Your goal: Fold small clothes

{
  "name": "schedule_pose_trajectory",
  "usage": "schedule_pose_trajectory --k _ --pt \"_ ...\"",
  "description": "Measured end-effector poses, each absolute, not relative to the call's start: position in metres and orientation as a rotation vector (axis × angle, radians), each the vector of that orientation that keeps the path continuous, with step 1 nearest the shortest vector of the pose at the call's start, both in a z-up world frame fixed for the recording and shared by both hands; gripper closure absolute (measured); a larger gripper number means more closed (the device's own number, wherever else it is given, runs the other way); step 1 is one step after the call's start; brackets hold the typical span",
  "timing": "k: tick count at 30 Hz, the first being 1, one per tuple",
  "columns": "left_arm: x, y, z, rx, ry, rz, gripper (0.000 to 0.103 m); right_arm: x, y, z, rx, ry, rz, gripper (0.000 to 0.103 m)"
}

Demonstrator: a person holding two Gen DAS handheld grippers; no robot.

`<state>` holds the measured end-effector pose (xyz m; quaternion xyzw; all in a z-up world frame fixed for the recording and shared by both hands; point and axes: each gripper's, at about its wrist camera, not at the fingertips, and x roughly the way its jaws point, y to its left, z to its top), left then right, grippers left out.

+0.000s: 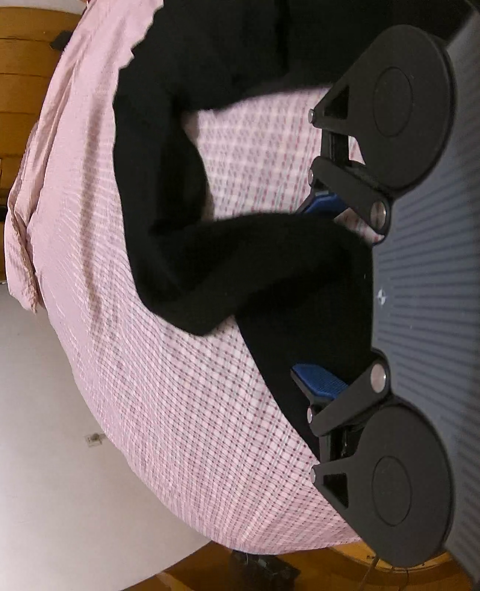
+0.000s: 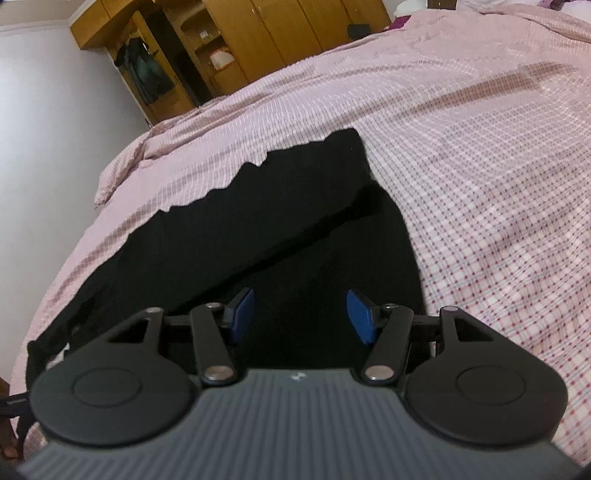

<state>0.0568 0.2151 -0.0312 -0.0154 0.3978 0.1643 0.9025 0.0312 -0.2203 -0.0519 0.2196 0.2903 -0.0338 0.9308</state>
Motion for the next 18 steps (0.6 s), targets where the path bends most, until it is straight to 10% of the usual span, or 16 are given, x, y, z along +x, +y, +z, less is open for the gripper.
schedule_pose_trajectory --k 9,14,18 --pt "0.064 0.225 -0.042 -0.015 0.753 0.345 0.018 0.034 -0.214 -0.067 0.441 0.618 -0.089 0.045" --pt "0.065 0.231 -0.033 -0.027 0.713 0.369 0.081 0.034 -0.214 -0.067 0.433 0.617 -0.089 0.044" --pt "0.064 0.237 -0.015 -0.04 0.647 0.394 0.088 0.034 -0.214 -0.066 0.437 0.616 -0.077 0.044"
